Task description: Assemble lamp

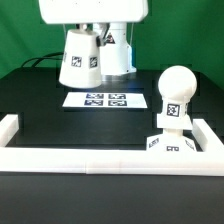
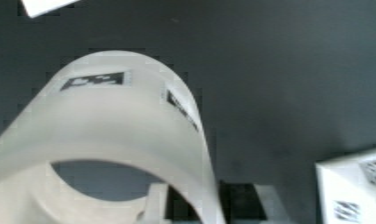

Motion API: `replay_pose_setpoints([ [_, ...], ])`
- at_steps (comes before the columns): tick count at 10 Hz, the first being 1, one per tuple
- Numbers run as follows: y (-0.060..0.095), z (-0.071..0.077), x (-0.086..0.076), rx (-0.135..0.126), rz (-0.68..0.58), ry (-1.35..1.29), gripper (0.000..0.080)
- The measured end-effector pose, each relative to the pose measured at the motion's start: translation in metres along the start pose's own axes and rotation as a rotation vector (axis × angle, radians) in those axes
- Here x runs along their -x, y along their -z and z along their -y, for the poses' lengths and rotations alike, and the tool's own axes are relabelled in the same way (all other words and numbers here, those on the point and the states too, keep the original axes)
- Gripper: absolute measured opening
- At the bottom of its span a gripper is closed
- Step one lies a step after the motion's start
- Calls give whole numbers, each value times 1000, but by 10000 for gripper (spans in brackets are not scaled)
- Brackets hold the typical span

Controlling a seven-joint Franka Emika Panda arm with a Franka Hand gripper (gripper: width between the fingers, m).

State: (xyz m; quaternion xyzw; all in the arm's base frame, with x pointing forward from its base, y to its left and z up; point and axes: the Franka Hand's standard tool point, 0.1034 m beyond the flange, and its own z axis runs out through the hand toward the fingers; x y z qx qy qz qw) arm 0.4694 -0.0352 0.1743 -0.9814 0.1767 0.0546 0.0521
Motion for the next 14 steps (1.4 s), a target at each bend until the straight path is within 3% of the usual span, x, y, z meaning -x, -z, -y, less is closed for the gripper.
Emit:
replay_pose_setpoints([
  [2, 28, 31, -10, -12, -8, -53, 45],
  [4, 42, 61, -20, -14, -27, -56, 45],
  [9, 38, 66, -23, -12, -36, -46, 45],
  [11, 61, 107, -29, -49, -40, -61, 45],
  [14, 73, 151, -51, -54, -73, -83, 45],
])
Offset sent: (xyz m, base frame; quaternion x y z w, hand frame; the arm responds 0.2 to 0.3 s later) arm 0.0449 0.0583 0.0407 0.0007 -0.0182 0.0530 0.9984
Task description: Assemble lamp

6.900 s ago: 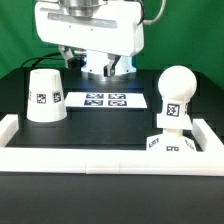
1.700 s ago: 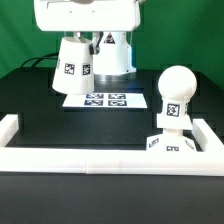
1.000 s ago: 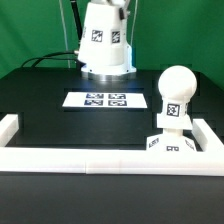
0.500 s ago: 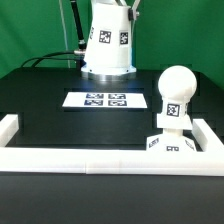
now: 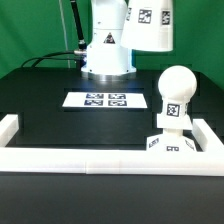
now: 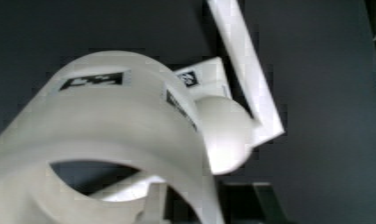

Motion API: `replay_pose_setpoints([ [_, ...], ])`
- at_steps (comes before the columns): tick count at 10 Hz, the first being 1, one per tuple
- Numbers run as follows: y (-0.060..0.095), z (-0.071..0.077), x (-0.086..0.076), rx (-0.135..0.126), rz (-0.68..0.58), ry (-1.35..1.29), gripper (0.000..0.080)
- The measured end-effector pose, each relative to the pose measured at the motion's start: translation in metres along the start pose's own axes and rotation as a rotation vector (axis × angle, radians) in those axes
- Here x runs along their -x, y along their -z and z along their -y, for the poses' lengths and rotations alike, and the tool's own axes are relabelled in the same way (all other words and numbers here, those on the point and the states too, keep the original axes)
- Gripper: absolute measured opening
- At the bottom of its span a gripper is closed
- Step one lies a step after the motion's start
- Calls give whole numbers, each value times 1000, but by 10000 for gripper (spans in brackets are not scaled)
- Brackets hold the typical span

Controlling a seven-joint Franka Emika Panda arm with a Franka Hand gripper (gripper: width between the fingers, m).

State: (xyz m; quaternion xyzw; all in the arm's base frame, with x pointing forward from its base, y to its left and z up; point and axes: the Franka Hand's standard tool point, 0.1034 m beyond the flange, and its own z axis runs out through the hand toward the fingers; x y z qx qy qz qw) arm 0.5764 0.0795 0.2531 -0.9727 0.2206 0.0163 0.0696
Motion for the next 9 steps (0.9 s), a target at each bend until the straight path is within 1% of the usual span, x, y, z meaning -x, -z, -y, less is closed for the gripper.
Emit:
replay_pose_setpoints([
  [1, 1, 14, -7, -2, -13, -7, 45],
  [2, -1, 29, -17, -1, -28, -2, 45],
  [3, -8, 37, -26, 5, -38, 12, 45],
  [4, -13, 37, -29, 9, -39, 25, 45],
  [9, -14, 37, -29, 9, -38, 24, 45],
])
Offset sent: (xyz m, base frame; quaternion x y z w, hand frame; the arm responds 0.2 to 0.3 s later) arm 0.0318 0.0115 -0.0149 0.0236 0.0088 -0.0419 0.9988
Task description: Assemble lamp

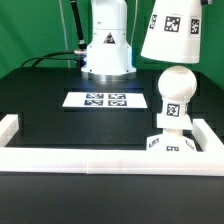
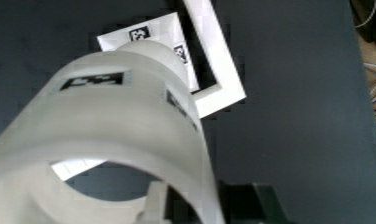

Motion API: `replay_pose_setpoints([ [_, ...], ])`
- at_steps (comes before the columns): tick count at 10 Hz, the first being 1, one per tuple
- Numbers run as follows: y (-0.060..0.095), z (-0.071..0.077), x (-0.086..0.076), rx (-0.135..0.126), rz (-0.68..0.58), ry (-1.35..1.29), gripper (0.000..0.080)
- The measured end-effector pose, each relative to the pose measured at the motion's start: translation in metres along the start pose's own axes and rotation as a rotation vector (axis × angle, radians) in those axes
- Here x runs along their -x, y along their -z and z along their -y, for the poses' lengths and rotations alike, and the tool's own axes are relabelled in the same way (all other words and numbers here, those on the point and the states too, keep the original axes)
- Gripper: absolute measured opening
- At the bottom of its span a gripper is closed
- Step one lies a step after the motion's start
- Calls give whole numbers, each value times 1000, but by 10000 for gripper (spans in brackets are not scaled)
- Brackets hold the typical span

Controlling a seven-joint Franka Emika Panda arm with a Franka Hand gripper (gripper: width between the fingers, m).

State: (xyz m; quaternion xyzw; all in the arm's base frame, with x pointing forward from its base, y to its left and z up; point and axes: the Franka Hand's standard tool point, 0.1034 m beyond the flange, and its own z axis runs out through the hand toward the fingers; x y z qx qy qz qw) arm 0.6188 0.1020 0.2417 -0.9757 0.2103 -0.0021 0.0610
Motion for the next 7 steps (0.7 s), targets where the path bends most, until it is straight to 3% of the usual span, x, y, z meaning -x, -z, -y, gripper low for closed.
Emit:
replay_pose_setpoints([
  [7, -36, 7, 5, 12, 4, -10, 45],
])
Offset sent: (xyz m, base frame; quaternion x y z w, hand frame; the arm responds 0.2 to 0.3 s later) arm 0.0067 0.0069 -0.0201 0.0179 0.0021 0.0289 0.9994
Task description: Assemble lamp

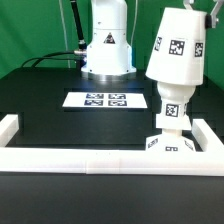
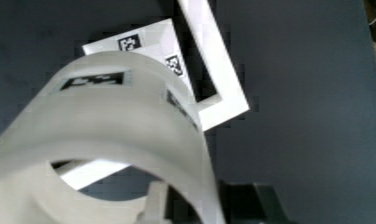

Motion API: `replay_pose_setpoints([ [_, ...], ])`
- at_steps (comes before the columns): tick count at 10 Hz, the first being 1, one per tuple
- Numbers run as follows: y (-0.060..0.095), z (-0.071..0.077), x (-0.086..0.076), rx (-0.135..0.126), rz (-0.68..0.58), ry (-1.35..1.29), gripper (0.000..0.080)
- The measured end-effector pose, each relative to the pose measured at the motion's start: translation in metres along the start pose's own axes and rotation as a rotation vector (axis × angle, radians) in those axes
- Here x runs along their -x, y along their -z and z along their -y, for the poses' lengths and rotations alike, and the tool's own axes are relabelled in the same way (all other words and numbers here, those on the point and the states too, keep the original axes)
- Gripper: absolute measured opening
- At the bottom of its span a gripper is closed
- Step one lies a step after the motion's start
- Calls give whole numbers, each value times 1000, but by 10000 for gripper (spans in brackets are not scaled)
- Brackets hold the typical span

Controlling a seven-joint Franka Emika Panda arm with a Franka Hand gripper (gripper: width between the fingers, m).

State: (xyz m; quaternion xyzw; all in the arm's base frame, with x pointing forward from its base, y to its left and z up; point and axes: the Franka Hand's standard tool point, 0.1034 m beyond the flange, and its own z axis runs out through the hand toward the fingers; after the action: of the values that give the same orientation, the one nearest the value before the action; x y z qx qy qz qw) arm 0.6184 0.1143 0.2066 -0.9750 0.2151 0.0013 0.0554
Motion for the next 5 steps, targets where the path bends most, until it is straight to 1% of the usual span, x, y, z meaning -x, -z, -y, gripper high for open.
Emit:
replay_pose_setpoints([
  [2, -10, 1, 2, 7, 7, 4, 45],
  [5, -23, -4, 3, 18, 10, 1, 45],
])
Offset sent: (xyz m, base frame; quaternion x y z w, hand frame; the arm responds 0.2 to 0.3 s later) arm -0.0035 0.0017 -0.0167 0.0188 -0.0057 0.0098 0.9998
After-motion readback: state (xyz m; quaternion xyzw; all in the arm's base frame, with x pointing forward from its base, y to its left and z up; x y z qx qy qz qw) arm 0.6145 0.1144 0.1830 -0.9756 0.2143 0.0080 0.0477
